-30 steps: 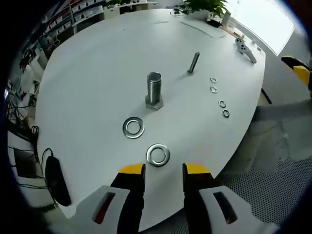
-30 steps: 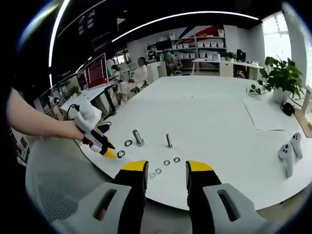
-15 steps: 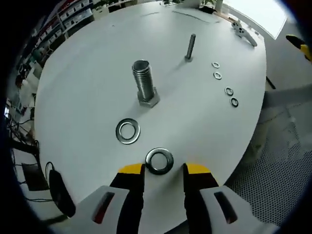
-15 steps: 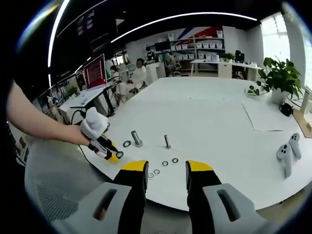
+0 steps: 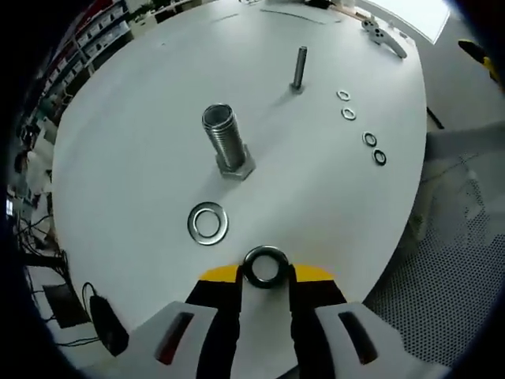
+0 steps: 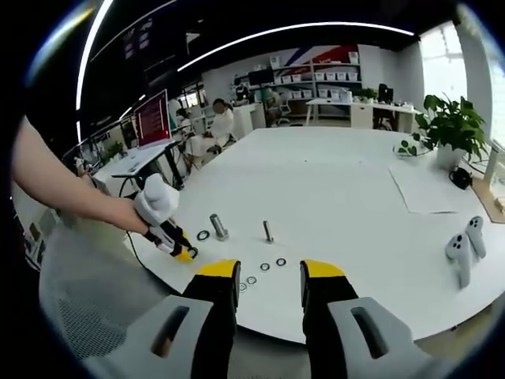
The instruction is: Place the washer onto the threaded stud by aligning its center hole with the stud, sliding it down to the base, and recovering from edge contact or off-axis alignment until the washer reaches the visible bottom stop.
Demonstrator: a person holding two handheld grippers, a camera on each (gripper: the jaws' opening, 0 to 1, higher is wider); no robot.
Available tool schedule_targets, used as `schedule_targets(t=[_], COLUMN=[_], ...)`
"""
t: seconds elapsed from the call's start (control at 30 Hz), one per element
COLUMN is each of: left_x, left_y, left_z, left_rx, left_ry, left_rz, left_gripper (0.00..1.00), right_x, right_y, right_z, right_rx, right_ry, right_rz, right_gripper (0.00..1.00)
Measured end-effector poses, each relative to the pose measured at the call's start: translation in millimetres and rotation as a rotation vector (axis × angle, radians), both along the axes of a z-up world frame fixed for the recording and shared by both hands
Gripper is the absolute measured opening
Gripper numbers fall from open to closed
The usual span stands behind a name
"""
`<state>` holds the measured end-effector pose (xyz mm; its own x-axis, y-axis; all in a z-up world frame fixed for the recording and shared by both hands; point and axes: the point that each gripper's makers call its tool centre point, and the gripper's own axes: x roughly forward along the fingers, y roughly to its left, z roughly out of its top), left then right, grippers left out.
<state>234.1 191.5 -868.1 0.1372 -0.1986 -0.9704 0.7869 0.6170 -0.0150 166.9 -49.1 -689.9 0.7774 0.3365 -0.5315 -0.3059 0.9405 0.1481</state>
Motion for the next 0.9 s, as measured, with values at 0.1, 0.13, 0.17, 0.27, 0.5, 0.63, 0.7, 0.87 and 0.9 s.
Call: schedule_targets(t=[0.1,0.13,0.17,0.27,0.5,0.63,0.7,0.87,0.9], left_x=[-0.7,-0.3,-0.1,-0.6,-1.4,-2.1,-1.3,-1.3,-1.2], left_y=[-0.5,0.1,0.1,-1.1,-0.4,-1.5,-1.0,0.5,0.7], left_z=[-0.9,-1.1,-1.0,-1.9,-1.1,-0.4,-0.7,0.0,0.0], left_rx=[0.022,0.026,0.028,0.052,0.059,0.062,0.057,0.039,0.034], left_ry=[0.017,0.025,0.028,0.037,0.045,0.037,0.033,0.024,0.022], left_rz=[-0.015,-0.009,-0.005,-0.01,-0.045,-0.058,-0.046,-0.052,-0.047], left_gripper=[0.21,0.21,0.21,0.21,0.22,0.22,0.22,0.21,0.21], right_x=[-0.2,-0.2,-0.2,0.0,-0.3,-0.2,-0.3,-0.6,-0.9], right_y=[0.3,0.0,-0.1,-0.2,-0.6,-1.1,-1.1,-1.3,-1.1], right_z=[0.3,0.3,0.4,0.5,-0.5,-1.1,-1.1,-2.0,-2.4], right_rx=[0.0,-0.001,-0.001,-0.001,-0.008,-0.013,-0.013,-0.018,-0.019], right_ry=[-0.002,-0.003,-0.003,-0.004,-0.001,0.002,0.002,0.006,0.007], right_rz=[0.002,0.0,0.0,-0.001,0.001,0.0,-0.001,-0.001,0.0], right_gripper=[0.33,0.33,0.33,0.33,0.33,0.33,0.33,0.33,0.33])
